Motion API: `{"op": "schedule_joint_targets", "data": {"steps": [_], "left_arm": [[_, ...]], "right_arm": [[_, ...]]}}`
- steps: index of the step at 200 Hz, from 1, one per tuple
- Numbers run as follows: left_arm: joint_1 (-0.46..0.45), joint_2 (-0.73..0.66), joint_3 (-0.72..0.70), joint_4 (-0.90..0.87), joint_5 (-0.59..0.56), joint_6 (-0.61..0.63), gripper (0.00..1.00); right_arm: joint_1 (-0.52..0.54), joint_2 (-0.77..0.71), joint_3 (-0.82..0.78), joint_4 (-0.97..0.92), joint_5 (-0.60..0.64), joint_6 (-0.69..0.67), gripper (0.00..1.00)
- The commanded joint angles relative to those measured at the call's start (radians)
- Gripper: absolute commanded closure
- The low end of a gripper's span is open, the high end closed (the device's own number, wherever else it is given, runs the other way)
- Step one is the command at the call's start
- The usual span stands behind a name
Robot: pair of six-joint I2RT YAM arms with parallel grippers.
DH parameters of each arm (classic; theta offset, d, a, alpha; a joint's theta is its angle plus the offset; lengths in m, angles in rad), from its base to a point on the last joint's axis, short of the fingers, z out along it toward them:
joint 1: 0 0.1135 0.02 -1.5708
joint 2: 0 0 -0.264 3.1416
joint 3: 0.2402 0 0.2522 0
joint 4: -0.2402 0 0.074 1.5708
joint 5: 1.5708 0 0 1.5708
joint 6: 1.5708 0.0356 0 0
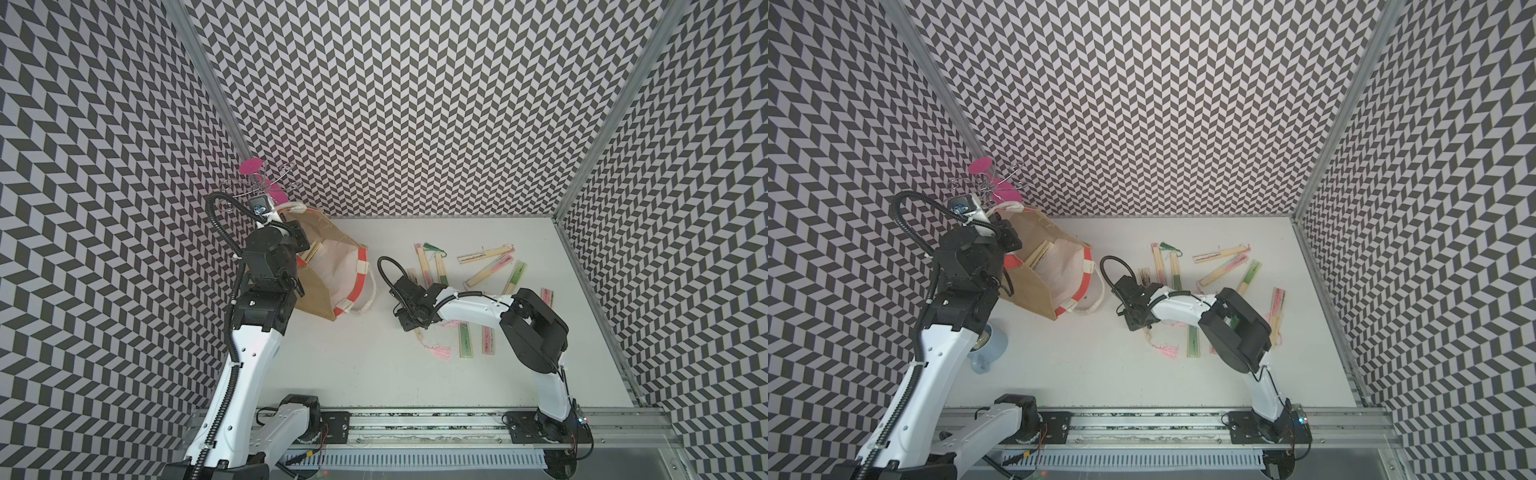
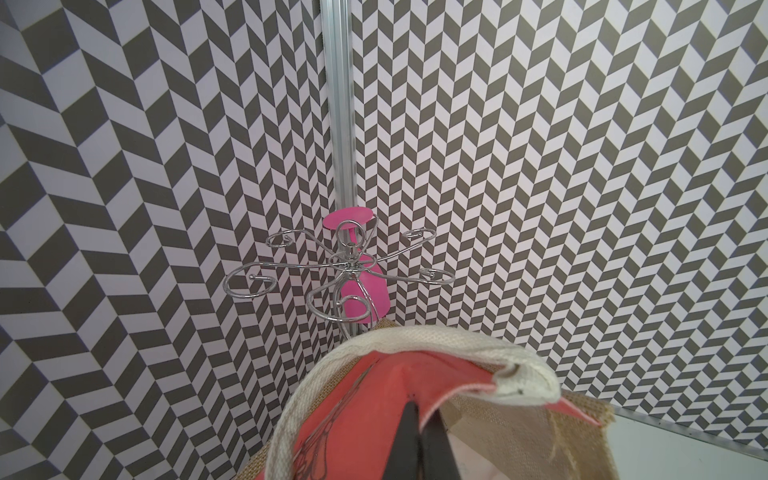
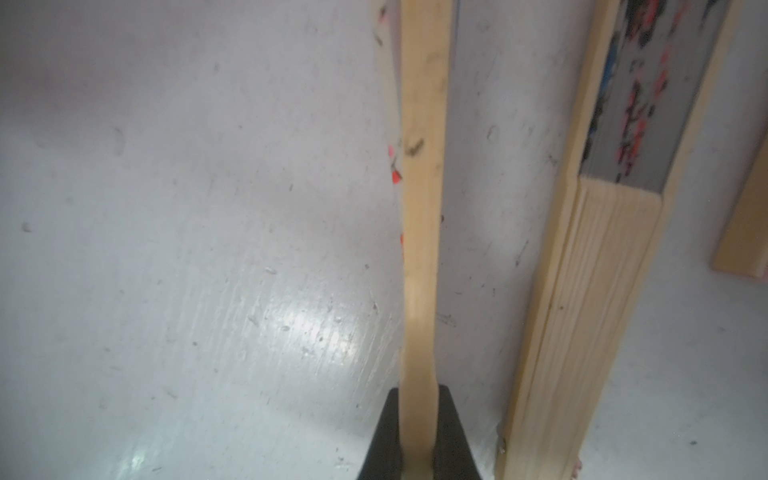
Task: Take out the folding fans from the tote bags
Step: Adjust the folding fan at the center of the board.
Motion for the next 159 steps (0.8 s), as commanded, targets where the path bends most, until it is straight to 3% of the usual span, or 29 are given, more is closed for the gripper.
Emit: {"op": "schedule_joint_targets", "data": {"steps": [1, 26, 42, 82, 159], "left_arm": [[0.005, -0.024, 0.003, 0.065, -0.004, -0.009, 1.00], [0.005, -0.027, 0.003, 0.063, -0.007, -0.006, 1.00], [0.005, -0.031, 0.002, 0.059, -0.010, -0.005, 1.00], [0.006, -0.035, -0.006, 0.060, -0.010, -0.006, 1.00], [0.007, -0.035, -0.006, 0.057, -0.009, -0.004, 1.00]], "right_arm": [[0.002, 0.016, 0.030, -0.050, 0.034, -0.001, 1.00], [0.000, -0.015, 0.004, -0.020, -0.070, -0.027, 1.00], [-0.003, -0.027, -0.013, -0.007, -0.102, -0.030, 0.87], [-0.020, -0.009, -0.008, 0.024, -0.147, -0.045, 0.76], [-0.070, 0.052, 0.083, 0.062, -0.247, -0.035, 0.68]]}}
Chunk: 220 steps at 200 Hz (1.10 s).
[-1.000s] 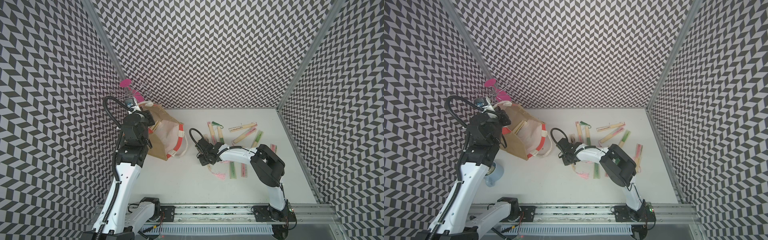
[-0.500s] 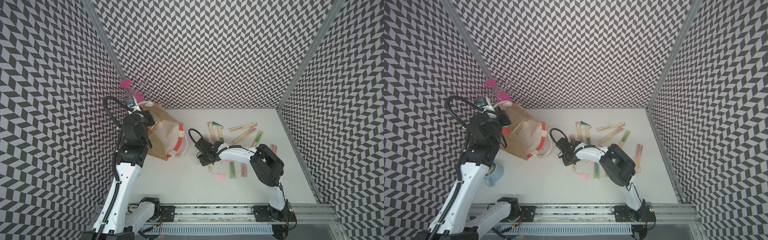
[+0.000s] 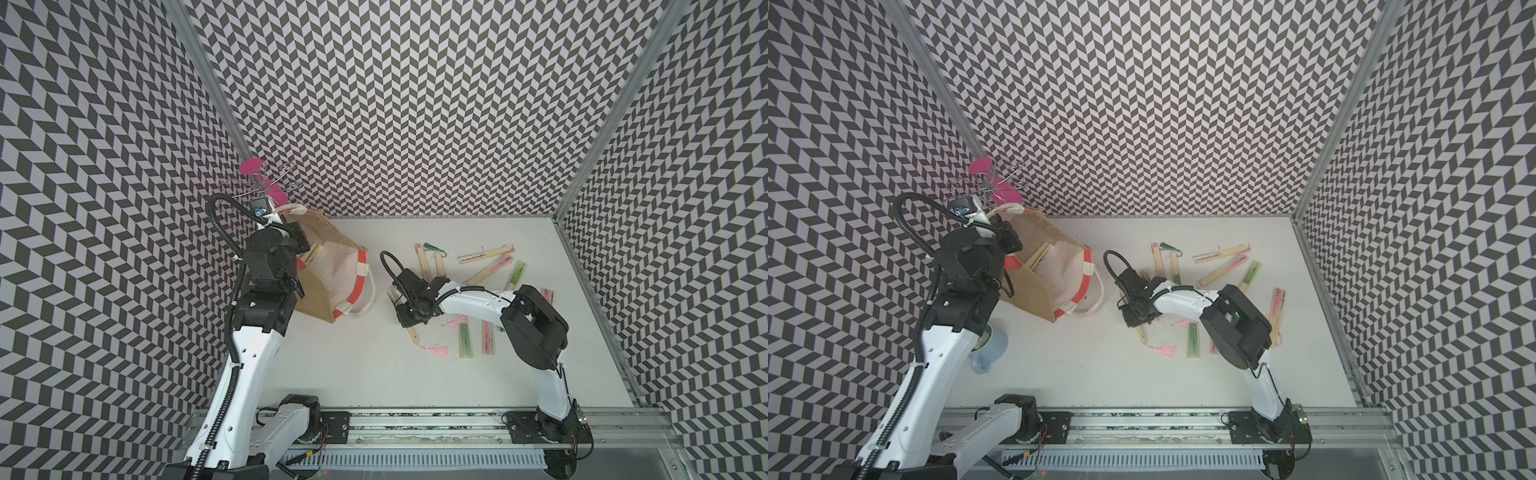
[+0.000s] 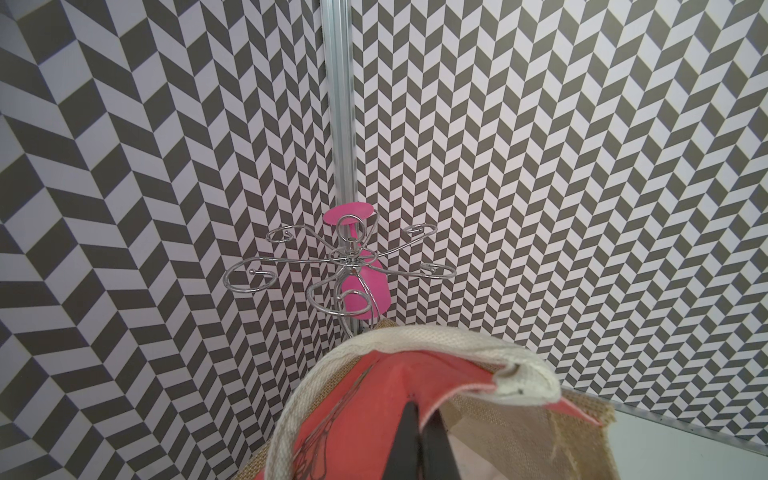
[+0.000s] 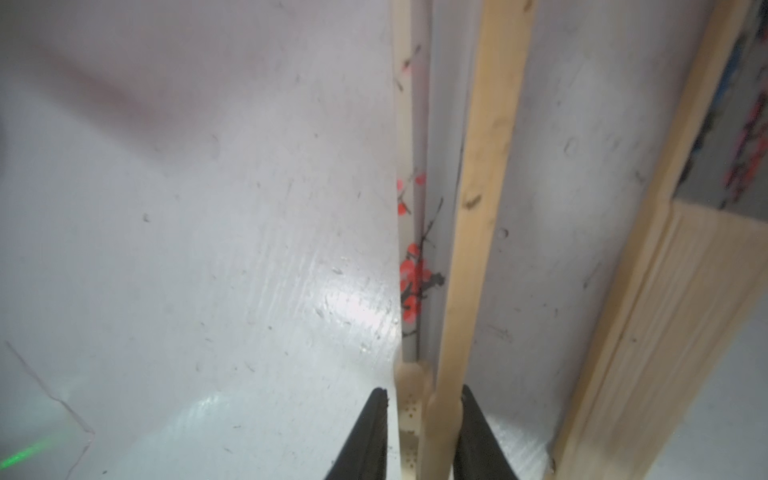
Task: Take out the folding fans from the tote bags
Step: Adjust the folding fan at the center of the board.
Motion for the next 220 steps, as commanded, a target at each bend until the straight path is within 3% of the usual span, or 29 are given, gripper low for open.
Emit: {"op": "schedule_joint_targets", "data": {"steps": [1, 58, 101, 133, 146, 185, 198, 220], "left_arm": [[0.007, -0.030, 0.006, 0.058, -0.008, -0.006, 1.00], [0.007, -0.031, 0.007, 0.057, -0.008, -0.004, 1.00], [0.007, -0.031, 0.004, 0.061, -0.008, -0.006, 1.00], [0.007, -0.031, 0.000, 0.063, -0.004, -0.010, 1.00], [0.007, -0.031, 0.001, 0.064, -0.003, -0.010, 1.00], [0.008, -0.032, 0.002, 0.062, -0.007, -0.006, 1.00], [0.008, -0.031, 0.003, 0.063, -0.003, -0.006, 1.00], [0.008, -0.029, 0.006, 0.063, 0.008, -0.008, 1.00]], "right_arm": [[-0.012, 0.036, 0.043, 0.041, -0.024, 0.006, 0.68], [-0.027, 0.098, 0.114, 0.028, -0.034, 0.003, 0.69], [-0.027, 0.093, 0.116, 0.027, -0.027, 0.005, 0.79], [-0.027, 0.095, 0.111, 0.034, -0.026, 0.008, 1.00], [-0.028, 0.096, 0.097, 0.055, -0.057, 0.019, 1.00], [-0.029, 0.020, -0.001, 0.227, -0.309, 0.085, 1.00], [-0.036, 0.003, -0.013, 0.241, -0.300, 0.108, 1.00], [-0.059, 0.022, -0.001, 0.204, -0.240, 0.118, 0.86]]}}
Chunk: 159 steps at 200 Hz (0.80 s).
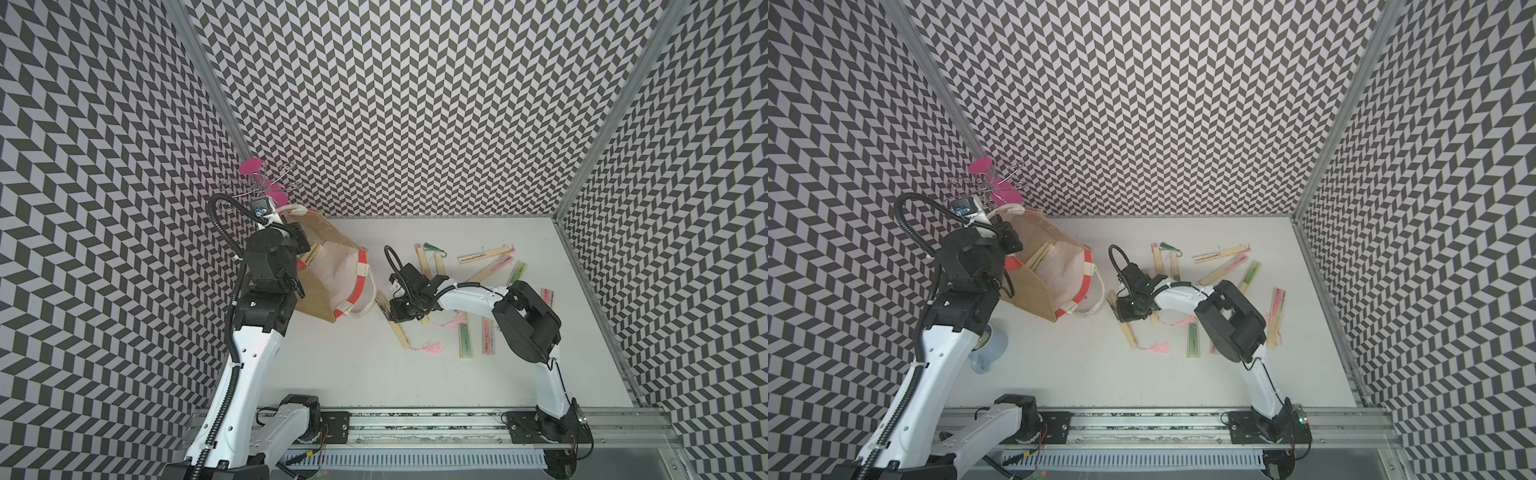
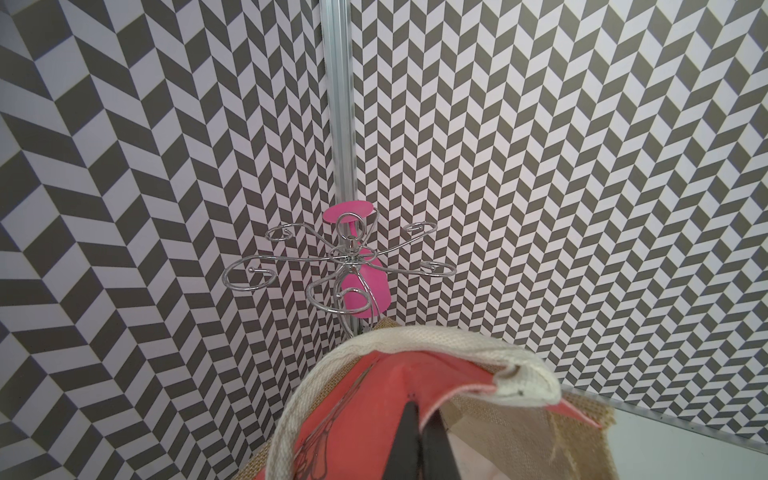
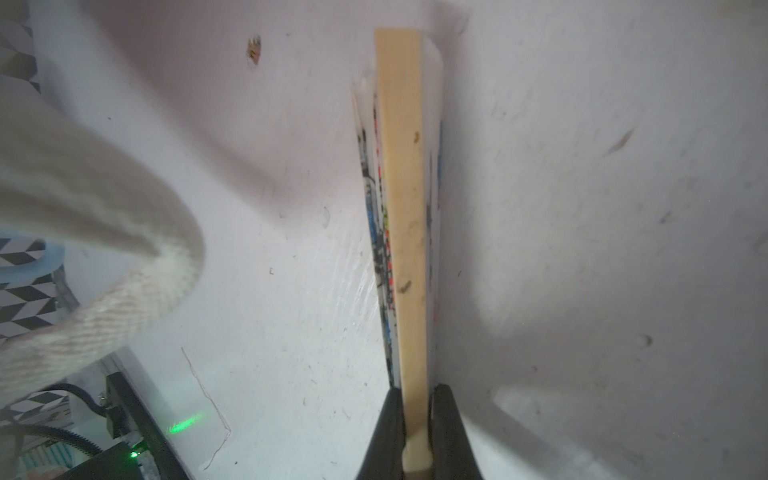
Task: Take out the folding fans from the tote bags
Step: Adjust the folding fan at the center of the board, then pick up the folding fan from the canvas bag.
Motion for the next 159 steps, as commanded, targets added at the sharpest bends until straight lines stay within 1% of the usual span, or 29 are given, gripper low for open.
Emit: {"op": "schedule_joint_targets", "data": {"steps": [1, 17, 35, 57, 89, 110, 134, 159], "left_arm": [[0.008, -0.029, 0.010, 0.062, 0.007, -0.008, 1.00], [0.008, -0.029, 0.010, 0.062, 0.008, -0.005, 1.00], [0.008, -0.029, 0.014, 0.061, 0.006, -0.001, 1.00], [0.008, -0.025, 0.020, 0.058, 0.008, 0.003, 1.00], [0.009, -0.020, 0.023, 0.059, 0.009, 0.002, 1.00], [0.009, -0.019, 0.023, 0.057, 0.007, 0.002, 1.00], [0.011, -0.027, 0.028, 0.063, 0.000, 0.010, 1.00], [0.012, -0.028, 0.033, 0.063, 0.020, 0.037, 1.00]], "right_arm": [[-0.022, -0.029, 0.003, 0.035, 0.002, 0.036, 0.86], [-0.033, -0.013, 0.000, 0.025, 0.029, 0.037, 0.76], [-0.041, -0.004, -0.002, 0.016, 0.054, 0.039, 0.68], [-0.052, -0.021, -0.007, 0.021, 0.053, 0.039, 0.62], [-0.052, -0.077, 0.030, -0.021, 0.079, -0.002, 0.55], [-0.048, -0.143, 0.030, -0.039, 0.104, -0.023, 0.55], [-0.034, -0.221, -0.012, -0.030, 0.109, -0.041, 0.61], [0.000, -0.301, -0.057, -0.013, 0.127, -0.039, 0.64]]}}
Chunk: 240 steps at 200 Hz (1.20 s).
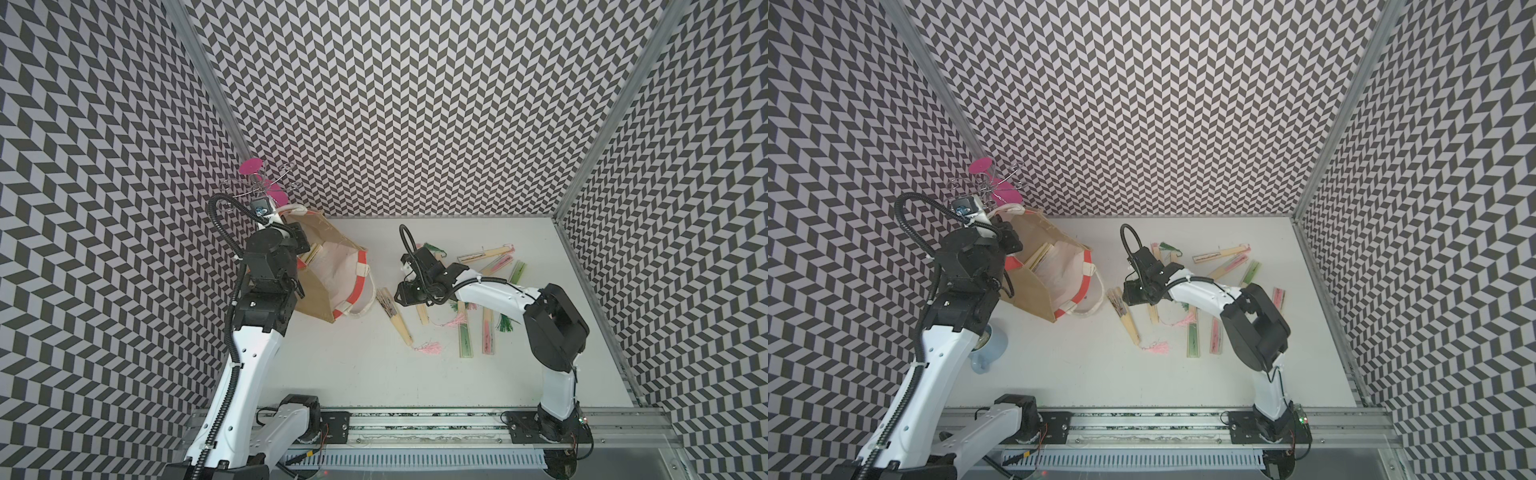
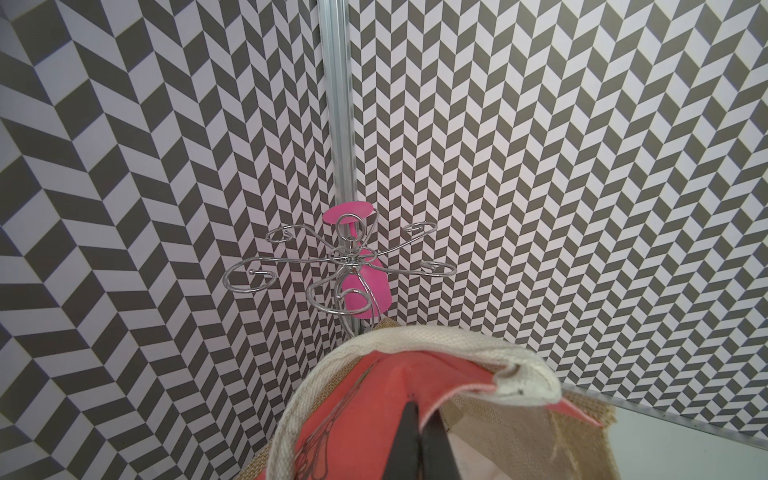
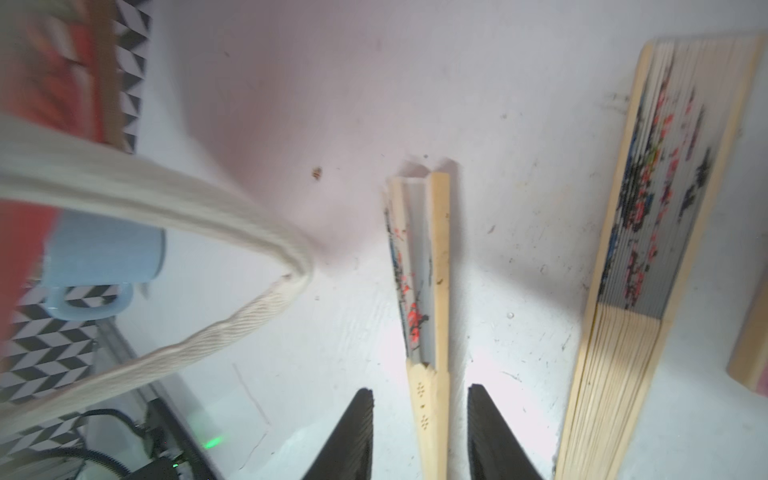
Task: Take out the folding fans from the tote bags
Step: Pick up the folding fan from the canvas bag.
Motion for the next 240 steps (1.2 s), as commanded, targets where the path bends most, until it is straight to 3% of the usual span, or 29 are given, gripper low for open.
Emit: {"op": "schedule_joint_targets", "data": {"steps": [1, 33, 57, 81, 146, 197, 240], "left_arm": [[0.010, -0.028, 0.033, 0.064, 0.019, 0.023, 1.00], [0.010, -0.038, 0.023, 0.094, 0.180, 0.086, 1.00], [0.010, -0.033, 0.024, 0.115, 0.294, 0.094, 1.00], [0.010, -0.005, 0.045, 0.118, 0.385, 0.082, 1.00], [0.003, 0.055, 0.095, 0.140, 0.562, 0.015, 1.00], [-0.005, 0.042, 0.082, 0.173, 0.651, -0.030, 1.00], [-0.006, -0.004, 0.058, 0.205, 0.743, -0.067, 1.00]], "right_arm": [[0.037, -0.097, -0.044, 0.033, 0.033, -0.014, 0.64], [0.045, -0.240, -0.090, 0.111, -0.015, 0.007, 0.65], [0.079, -0.362, -0.157, 0.293, -0.055, 0.034, 0.63], [0.166, -0.397, -0.173, 0.433, 0.051, 0.021, 0.61], [0.291, -0.156, 0.028, 0.385, 0.411, -0.051, 0.70], [0.292, 0.038, 0.168, 0.311, 0.496, -0.008, 0.70], [0.270, 0.191, 0.330, 0.265, 0.515, 0.065, 0.64]]}}
